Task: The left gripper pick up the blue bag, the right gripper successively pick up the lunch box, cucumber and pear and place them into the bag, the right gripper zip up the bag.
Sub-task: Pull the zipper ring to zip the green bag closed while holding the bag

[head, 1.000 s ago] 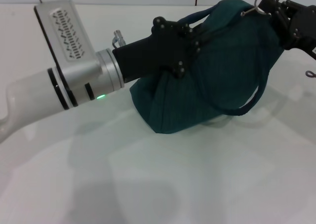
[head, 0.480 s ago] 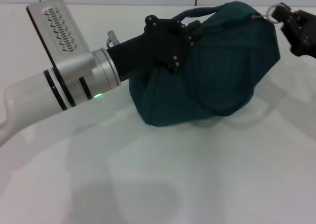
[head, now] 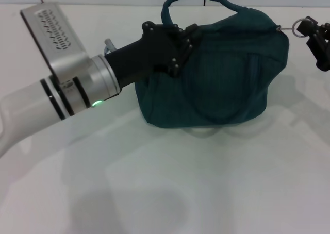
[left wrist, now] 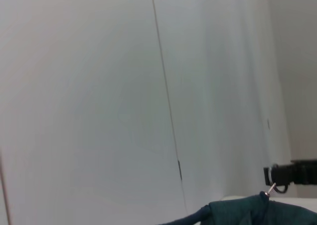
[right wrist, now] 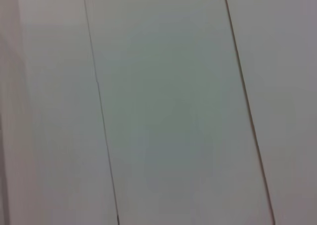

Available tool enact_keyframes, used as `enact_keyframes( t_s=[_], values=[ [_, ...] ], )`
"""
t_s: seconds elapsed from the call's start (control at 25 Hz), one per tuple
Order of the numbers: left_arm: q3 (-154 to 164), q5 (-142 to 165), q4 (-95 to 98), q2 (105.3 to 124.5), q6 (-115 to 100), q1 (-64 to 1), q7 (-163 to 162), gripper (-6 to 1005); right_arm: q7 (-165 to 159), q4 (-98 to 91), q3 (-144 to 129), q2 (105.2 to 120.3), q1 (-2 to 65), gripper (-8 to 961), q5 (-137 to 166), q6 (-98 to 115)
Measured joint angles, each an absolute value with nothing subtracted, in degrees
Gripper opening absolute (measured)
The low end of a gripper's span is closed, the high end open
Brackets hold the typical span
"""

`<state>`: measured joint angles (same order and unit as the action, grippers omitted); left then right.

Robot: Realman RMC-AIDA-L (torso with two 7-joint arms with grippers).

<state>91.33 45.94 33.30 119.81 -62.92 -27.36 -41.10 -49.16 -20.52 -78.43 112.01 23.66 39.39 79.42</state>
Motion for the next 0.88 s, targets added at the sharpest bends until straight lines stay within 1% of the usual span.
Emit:
enact_keyframes(
  t_s=[0.24, 0.44, 0.52, 0.64, 0.72, 0.8, 0.88],
  values=[
    [87.6, 47.0, 34.6, 119.27, -66.5, -25.4, -40.9, 60, -53.9, -20.8, -77.5, 112.44, 23.9, 15, 39.4, 79.4],
    [86.0, 50.7, 34.6, 118.98, -69.1, -25.3, -40.4, 60, -54.5, -20.7, -77.8, 113.14, 26.1, 14, 39.8, 78.9],
    [86.0, 51.6, 34.7, 119.09, -69.3, -25.4, -39.4, 59, -54.7, -20.4, -78.2, 113.40, 27.1, 62, 41.0, 78.7],
    [86.0, 52.5, 34.4, 119.38, -69.3, -25.6, -37.7, 59, -55.0, -20.4, -78.3, 114.27, 27.6, 134, 42.5, 77.7],
    [86.0, 52.8, 34.3, 119.47, -69.2, -25.7, -37.4, 59, -55.1, -20.6, -78.3, 114.41, 27.5, 202, 42.7, 77.6],
    [86.0, 52.9, 34.4, 119.51, -69.1, -25.7, -37.3, 58, -56.3, -20.7, -78.3, 113.93, 26.9, 269, 43.5, 78.1],
    [86.0, 53.0, 34.4, 119.52, -68.9, -26.0, -37.3, 58, -58.1, -20.8, -78.2, 112.56, 26.3, 337, 44.6, 79.4]
  ],
)
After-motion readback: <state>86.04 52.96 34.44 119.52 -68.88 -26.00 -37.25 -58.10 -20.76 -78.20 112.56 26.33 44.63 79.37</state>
